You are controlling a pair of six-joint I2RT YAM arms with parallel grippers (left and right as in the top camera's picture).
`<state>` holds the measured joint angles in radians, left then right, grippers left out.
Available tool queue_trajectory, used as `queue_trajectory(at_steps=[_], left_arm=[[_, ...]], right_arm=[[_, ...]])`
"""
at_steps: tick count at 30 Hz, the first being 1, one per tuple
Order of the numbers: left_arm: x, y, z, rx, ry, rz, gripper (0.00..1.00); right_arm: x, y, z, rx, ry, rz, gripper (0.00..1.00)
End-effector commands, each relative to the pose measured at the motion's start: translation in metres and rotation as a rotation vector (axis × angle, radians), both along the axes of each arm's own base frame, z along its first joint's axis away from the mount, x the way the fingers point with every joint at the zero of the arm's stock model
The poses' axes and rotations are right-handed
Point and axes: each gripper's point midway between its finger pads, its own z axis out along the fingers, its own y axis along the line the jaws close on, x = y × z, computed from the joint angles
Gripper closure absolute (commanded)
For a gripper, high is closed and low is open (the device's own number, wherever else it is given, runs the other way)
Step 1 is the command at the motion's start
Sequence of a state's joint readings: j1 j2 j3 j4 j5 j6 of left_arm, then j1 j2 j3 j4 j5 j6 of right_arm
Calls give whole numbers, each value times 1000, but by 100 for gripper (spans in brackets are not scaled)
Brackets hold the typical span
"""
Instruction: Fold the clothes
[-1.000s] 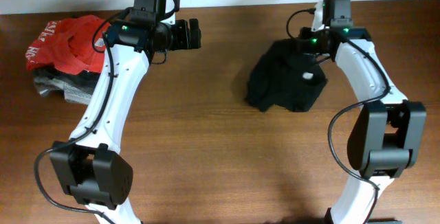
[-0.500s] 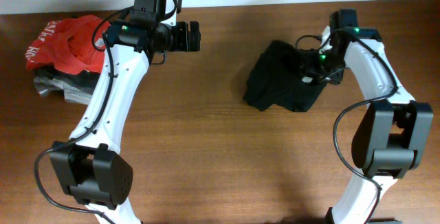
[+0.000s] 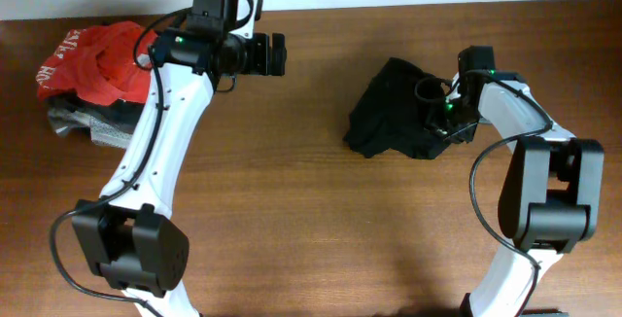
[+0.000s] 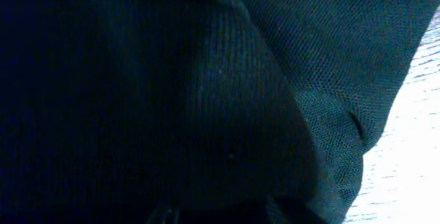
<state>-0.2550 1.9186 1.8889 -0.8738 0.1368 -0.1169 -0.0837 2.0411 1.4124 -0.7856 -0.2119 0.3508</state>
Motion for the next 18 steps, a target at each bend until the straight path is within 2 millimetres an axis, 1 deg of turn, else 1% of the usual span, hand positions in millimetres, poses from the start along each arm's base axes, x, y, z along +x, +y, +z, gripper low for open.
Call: queue_trajectory(at_steps=[1,4,6,8,11,12,13,15,16,17,18], left_arm=[[-1,-4,2,44,-22,-35,1],[-3,-9,2,66,-33,-67,1],[-4,-14,2,83,-43,-101,1],[-6,-18,2,101,-52,-136,1],[-9,-25,2,115,-59,-171,1],[-10,-28,2,119,-62,-182,1],[-10,-29,2,120,-63,-188,1],[-13,-36,2,134,-73,-228,1],[-14,-40,2,144,-79,-250,1],[-17,-46,2,158,-87,-283,1],[-18,-50,2,164,-92,-299,1]], right_arm=[[-29,-3,-29,-28,114,-29,60],[-28,-2,-28,-21,110,-28,60],[-24,2,-19,7,95,-26,59],[-15,5,0,42,59,-27,59],[-1,5,42,80,-19,-31,58],[4,2,60,82,-49,-35,55],[7,1,73,80,-72,-35,54],[13,-8,111,71,-144,-51,48],[14,-11,123,68,-166,-56,46],[16,-19,143,61,-208,-70,43],[17,-23,153,57,-230,-76,42]])
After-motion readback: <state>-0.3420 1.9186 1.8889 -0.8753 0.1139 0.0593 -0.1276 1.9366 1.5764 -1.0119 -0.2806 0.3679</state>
